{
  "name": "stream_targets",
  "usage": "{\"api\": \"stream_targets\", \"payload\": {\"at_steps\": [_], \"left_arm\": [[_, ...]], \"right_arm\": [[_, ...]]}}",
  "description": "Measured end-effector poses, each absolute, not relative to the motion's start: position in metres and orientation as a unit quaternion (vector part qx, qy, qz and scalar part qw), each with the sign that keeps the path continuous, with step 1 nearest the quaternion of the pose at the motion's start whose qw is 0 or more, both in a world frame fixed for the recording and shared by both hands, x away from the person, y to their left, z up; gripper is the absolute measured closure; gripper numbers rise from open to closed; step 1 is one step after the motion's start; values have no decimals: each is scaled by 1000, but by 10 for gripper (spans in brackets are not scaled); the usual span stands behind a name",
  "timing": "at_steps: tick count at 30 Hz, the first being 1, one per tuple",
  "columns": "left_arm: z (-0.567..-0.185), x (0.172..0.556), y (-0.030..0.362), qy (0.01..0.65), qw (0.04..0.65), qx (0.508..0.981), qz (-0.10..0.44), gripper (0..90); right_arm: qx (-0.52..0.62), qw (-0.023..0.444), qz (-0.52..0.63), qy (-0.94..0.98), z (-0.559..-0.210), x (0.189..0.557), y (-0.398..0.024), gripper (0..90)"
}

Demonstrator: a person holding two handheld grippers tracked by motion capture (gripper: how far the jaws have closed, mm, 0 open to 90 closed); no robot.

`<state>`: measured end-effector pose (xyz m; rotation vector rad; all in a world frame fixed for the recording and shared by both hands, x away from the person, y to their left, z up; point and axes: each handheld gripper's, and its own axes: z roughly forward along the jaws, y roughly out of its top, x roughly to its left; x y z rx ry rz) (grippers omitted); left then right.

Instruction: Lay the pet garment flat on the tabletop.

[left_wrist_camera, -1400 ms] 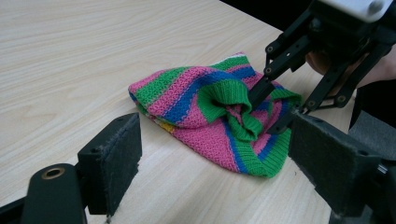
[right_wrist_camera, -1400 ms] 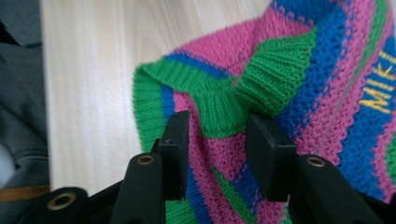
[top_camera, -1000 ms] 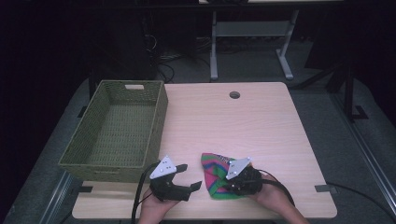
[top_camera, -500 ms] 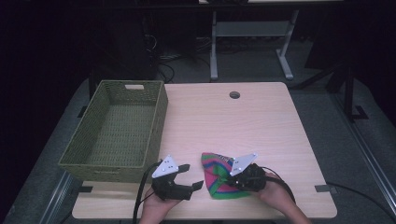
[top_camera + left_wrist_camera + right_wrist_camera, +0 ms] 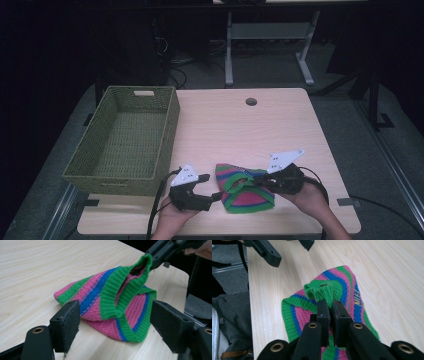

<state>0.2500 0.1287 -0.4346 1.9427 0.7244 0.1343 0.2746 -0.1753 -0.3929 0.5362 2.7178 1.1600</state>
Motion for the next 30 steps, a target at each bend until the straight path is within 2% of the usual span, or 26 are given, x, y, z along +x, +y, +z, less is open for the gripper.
{"api": "stream_targets", "payload": {"at_steps": [12,20,30], "left_arm": [[-437,257,127,272,514,812,53,239],[-441,261,118,250,511,820,60,318],[-450,272,113,238,497,831,70,334]], "right_arm": [[180,79,408,891,-369,285,-187,851],[181,71,416,888,-364,290,-192,852],[185,67,420,886,-362,295,-196,851]]}}
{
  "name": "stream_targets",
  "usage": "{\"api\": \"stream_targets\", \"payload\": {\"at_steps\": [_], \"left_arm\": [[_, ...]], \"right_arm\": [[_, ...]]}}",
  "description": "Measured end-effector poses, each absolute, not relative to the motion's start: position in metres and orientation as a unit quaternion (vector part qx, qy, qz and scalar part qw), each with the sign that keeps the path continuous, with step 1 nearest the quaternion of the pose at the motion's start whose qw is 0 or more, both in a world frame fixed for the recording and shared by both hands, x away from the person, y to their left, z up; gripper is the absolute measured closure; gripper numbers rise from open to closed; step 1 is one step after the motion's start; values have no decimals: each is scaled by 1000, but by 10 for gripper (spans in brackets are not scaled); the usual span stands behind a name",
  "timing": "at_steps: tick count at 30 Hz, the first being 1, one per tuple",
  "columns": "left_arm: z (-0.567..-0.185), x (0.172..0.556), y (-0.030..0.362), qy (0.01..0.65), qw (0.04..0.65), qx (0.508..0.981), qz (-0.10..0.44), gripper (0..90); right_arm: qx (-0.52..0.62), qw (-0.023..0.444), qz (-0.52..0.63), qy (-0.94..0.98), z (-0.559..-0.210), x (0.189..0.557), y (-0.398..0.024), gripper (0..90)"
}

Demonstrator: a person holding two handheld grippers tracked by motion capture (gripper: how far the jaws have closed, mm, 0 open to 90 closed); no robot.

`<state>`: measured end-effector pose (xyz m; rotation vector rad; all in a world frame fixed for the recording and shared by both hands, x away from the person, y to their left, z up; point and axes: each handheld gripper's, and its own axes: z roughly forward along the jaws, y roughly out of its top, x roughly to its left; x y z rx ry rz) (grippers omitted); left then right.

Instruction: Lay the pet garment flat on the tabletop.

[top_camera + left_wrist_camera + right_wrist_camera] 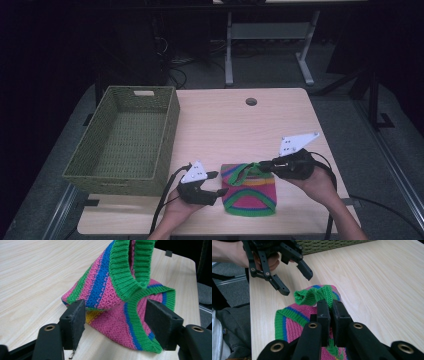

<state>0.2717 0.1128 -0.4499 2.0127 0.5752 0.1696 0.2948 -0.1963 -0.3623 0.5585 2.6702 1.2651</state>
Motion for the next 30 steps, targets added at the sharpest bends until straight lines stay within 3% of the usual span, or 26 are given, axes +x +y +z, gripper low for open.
{"api": "stream_targets", "payload": {"at_steps": [11,18,30], "left_arm": [[-460,282,105,216,472,846,120,367],[-466,291,99,227,477,840,123,381],[-461,298,91,193,489,841,125,723]], "right_arm": [[186,65,420,886,-358,298,-198,851],[186,64,419,886,-360,299,-198,851],[191,57,416,887,-361,301,-200,851]]}}
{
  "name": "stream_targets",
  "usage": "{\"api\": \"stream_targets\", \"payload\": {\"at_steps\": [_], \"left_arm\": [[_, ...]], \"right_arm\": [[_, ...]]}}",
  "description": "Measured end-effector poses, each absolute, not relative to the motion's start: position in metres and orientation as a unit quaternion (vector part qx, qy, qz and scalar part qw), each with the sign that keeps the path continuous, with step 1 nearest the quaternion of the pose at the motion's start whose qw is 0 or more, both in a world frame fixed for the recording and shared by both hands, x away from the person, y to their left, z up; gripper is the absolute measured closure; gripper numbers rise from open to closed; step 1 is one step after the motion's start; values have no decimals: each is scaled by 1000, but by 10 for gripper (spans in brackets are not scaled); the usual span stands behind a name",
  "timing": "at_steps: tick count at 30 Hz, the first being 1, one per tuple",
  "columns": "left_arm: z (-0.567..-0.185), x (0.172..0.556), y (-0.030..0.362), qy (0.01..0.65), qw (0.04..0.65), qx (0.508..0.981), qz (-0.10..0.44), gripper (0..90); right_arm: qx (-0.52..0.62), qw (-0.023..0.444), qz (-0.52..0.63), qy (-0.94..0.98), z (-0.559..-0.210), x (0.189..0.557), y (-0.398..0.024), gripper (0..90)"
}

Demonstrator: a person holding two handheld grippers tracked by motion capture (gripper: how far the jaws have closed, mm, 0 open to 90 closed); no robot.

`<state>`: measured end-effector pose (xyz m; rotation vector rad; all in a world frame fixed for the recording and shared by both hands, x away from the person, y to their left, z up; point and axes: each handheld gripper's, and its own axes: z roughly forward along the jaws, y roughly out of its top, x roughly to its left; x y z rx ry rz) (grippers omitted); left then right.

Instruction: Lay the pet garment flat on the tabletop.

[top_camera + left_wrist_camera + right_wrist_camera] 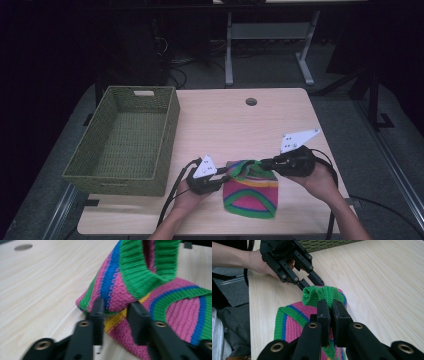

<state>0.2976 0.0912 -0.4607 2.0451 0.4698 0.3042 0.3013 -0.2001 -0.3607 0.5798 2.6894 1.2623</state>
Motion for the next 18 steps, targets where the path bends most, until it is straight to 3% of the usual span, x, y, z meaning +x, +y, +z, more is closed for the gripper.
{"api": "stream_targets", "payload": {"at_steps": [3,18], "left_arm": [[-457,297,88,182,496,840,123,817],[-445,296,97,188,501,836,120,849]], "right_arm": [[194,57,416,887,-360,301,-201,851],[208,62,413,885,-362,304,-212,851]]}}
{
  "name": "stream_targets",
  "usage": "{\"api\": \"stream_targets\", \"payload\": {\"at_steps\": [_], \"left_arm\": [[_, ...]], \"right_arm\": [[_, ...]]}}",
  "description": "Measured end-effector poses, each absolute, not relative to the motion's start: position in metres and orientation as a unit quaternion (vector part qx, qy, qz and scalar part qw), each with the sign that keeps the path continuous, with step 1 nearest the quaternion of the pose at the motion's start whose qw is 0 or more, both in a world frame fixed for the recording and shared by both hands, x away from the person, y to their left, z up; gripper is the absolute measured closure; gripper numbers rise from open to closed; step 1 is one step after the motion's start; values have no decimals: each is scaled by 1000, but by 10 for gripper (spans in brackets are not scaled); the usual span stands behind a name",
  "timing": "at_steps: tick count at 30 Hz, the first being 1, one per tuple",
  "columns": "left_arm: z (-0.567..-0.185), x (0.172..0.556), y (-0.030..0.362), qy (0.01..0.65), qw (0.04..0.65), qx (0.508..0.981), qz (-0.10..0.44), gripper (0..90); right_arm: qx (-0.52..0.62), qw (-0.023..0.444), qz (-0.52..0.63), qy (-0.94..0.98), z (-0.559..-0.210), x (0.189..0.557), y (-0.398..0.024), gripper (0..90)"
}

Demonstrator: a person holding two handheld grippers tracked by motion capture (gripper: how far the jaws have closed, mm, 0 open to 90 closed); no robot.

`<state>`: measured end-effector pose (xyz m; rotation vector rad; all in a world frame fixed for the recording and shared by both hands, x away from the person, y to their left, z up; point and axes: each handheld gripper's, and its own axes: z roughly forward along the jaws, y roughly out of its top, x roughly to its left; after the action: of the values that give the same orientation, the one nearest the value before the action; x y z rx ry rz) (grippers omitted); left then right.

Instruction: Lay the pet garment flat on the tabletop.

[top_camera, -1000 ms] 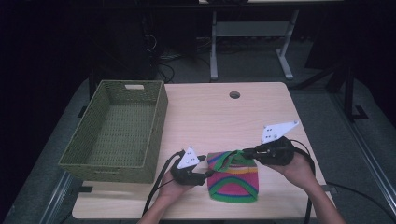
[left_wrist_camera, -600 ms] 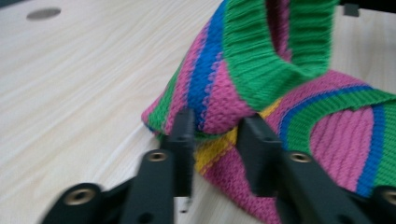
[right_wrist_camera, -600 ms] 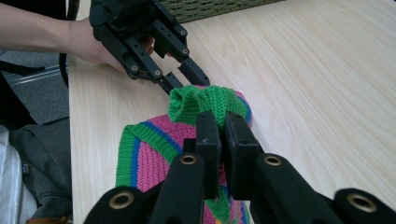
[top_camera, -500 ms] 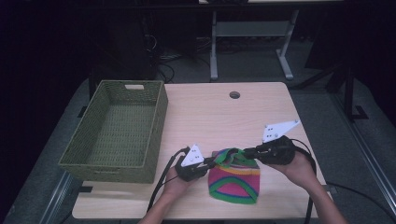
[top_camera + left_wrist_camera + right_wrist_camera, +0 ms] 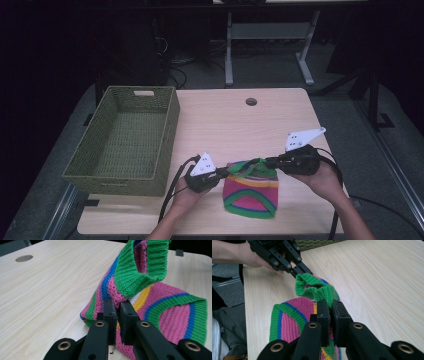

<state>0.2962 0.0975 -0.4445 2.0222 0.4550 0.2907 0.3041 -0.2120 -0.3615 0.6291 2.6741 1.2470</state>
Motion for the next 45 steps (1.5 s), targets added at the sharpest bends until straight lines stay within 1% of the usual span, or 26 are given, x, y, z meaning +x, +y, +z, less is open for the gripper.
{"api": "stream_targets", "payload": {"at_steps": [6,20,28,33,45], "left_arm": [[-435,292,103,189,502,835,123,851],[-414,291,111,201,502,831,132,852],[-401,301,110,204,500,830,142,854],[-398,312,104,209,494,833,140,854],[-407,331,100,232,482,836,124,854]], "right_arm": [[214,57,412,884,-363,308,-213,851],[208,64,412,885,-357,308,-212,851],[208,67,413,884,-353,310,-213,851],[209,64,410,885,-355,313,-214,850],[216,56,393,892,-360,327,-215,850]]}}
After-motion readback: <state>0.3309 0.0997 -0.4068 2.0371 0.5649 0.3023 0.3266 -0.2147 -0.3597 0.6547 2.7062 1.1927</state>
